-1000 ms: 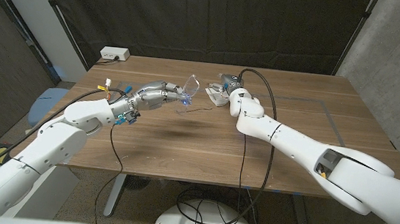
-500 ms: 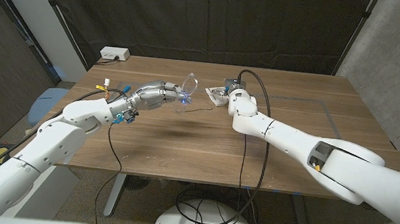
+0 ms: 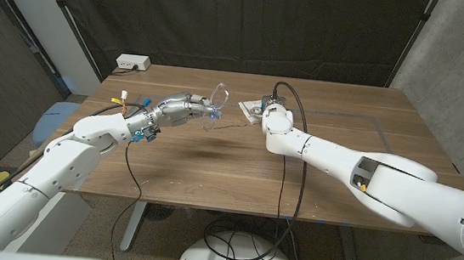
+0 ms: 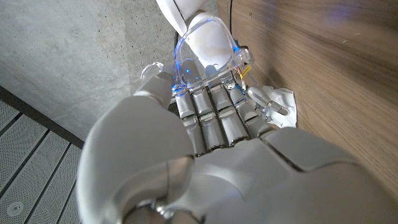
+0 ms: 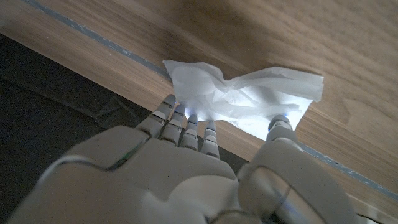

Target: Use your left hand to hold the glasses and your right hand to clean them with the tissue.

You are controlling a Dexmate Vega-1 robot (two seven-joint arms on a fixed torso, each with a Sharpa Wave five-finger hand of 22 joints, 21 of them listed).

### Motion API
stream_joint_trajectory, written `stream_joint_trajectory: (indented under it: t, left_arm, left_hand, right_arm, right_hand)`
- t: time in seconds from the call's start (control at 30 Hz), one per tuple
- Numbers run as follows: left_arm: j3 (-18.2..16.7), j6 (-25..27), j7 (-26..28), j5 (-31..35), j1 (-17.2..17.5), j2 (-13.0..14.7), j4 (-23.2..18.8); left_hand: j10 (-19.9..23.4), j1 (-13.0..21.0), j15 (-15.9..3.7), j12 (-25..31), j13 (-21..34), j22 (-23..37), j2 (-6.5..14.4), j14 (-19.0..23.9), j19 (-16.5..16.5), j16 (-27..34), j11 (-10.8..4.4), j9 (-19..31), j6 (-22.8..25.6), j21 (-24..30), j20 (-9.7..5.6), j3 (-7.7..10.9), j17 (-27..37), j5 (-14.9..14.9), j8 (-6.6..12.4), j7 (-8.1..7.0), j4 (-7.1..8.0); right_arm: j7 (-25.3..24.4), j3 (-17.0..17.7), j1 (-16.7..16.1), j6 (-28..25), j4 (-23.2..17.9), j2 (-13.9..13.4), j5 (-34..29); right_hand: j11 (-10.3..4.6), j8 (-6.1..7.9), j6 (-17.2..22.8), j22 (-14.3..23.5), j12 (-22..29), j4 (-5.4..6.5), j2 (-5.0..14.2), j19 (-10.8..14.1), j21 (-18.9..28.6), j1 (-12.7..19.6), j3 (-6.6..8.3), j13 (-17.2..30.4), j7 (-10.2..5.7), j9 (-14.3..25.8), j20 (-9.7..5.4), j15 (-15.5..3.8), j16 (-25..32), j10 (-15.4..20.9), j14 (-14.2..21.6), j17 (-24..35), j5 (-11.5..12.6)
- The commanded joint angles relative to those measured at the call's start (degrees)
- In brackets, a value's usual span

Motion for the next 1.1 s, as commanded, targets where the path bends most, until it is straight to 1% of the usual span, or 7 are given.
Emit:
stream_joint_trajectory:
  t: [0.03, 0.13, 0.27, 0.4, 0.53, 0.73, 1.1]
  left_arm:
    - [0.1, 0.5, -0.6, 0.3, -1.2, -1.1, 1.3]
    - [0.2, 0.8, -0.9, 0.4, -1.7, -1.2, 1.6]
    - [0.3, 1.2, -1.2, 0.7, -2.3, -1.5, 2.1]
    - [0.4, 1.4, -1.5, 1.1, -2.9, -1.8, 2.6]
    - [0.4, 1.6, -1.8, 1.4, -3.4, -2.2, 2.9]
    - [0.4, 2.3, -1.7, 2.0, -4.0, -2.6, 3.3]
    - [0.2, 3.6, 1.9, 5.9, -4.5, -3.4, 3.4]
  left_hand:
    - [-0.3, -0.2, -5.56, 0.2, 0.1, 0.1, 0.0, -0.3, -0.4, 0.3, -0.16, 6.6, 4.9, 0.4, 0.02, 0.71, 0.3, 0.3, 5.26, 4.59, 0.02]
    - [-0.3, -0.3, -5.67, 0.2, 0.1, 0.2, 0.0, -0.3, -0.4, 0.2, -0.17, 6.8, 5.0, 0.6, -0.04, 0.85, 0.3, 0.4, 5.29, 4.62, 0.06]
    - [-0.5, -0.4, -5.69, 0.3, 0.3, 0.2, 0.0, -0.5, -0.5, 0.2, -0.23, 6.9, 4.9, 0.7, -0.07, 0.94, 0.4, 0.3, 5.27, 4.53, 0.08]
    - [-0.6, -0.5, -5.71, 0.2, 0.2, 0.3, 0.1, -0.6, -0.7, 0.3, -0.25, 7.0, 4.9, 0.9, -0.08, 1.01, 0.6, 0.3, 5.22, 4.52, 0.13]
    - [-0.7, -0.6, -5.77, 0.2, 0.0, 0.3, 0.0, -0.7, -0.8, 0.2, -0.27, 7.0, 5.0, 1.1, -0.11, 1.19, 0.7, 0.4, 5.12, 4.52, 0.13]
    - [-0.8, -0.6, -5.61, 0.3, 0.2, 0.4, 0.0, -0.7, -1.0, 0.4, -0.32, 6.9, 5.0, 1.4, -0.04, 1.28, 0.9, 0.4, 4.95, 4.48, 0.11]
    - [-0.9, -0.7, -5.58, 0.3, 0.1, 0.5, 0.0, -0.9, -1.3, 0.4, -0.35, 7.1, 4.9, 1.8, 0.10, 1.54, 1.2, 0.4, 4.80, 4.38, 0.12]
  right_arm:
    - [4.0, -3.5, 2.8, 0.6, 5.6, 2.3, 0.4]
    - [2.0, -3.3, 2.4, 1.6, 5.7, 2.2, 0.4]
    - [-0.9, -3.1, 1.8, 2.8, 5.8, 2.0, -0.1]
    - [-2.7, -3.4, 1.6, 3.1, 6.6, 2.4, -1.0]
    - [-4.0, -3.3, 1.5, 3.7, 7.5, 2.8, -1.4]
    - [-9.7, -0.8, -0.7, 5.3, 5.3, 1.3, -1.2]
    - [-23.5, 5.8, -6.8, 7.8, -2.5, -2.7, -1.4]
  right_hand:
    - [-0.87, 1.19, 1.7, 0.2, 1.2, -0.08, 0.64, 1.7, 0.8, 0.9, 0.00, 0.3, -0.69, 0.2, 0.12, -1.52, 1.1, 2.5, 3.0, 0.4, 0.5]
    - [-1.75, 2.20, 4.8, 0.3, 2.6, -0.33, 1.24, 4.4, 2.1, 2.0, 0.17, 0.3, -1.53, 0.2, -0.66, -2.77, 2.0, 6.8, 7.3, 0.6, 0.9]
    - [-3.42, 3.71, 11.1, 0.7, 5.0, -1.61, 3.17, 10.9, 5.6, 6.8, 1.68, 0.5, -2.47, 0.0, -2.49, -8.03, 4.4, 15.5, 18.6, 1.4, 1.8]
    - [-4.26, 5.31, 17.7, 1.6, 7.1, -2.55, 4.65, 13.7, 8.0, 12.3, 2.61, 0.7, -3.03, -0.1, -3.80, -11.28, 9.1, 24.8, 27.4, 3.7, 2.3]
    - [-5.87, 6.18, 24.9, 3.5, 8.4, -2.85, 3.81, 16.1, 11.7, 22.2, 1.79, 1.9, -2.93, -0.1, -4.56, -12.11, 17.4, 33.8, 33.5, 9.5, 3.4]
    - [-6.19, 8.67, 43.7, 9.2, 16.1, -1.75, 7.32, 18.1, 20.5, 33.6, 1.20, 6.0, -3.09, 0.3, -5.86, -12.63, 29.4, 52.1, 42.9, 19.8, 2.0]
    - [-6.65, 10.05, 50.0, 10.2, 19.4, -1.35, 7.91, 19.1, 24.2, 36.7, 1.98, 8.5, -2.90, 0.8, -6.28, -12.62, 32.0, 57.5, 47.2, 23.1, 0.8]
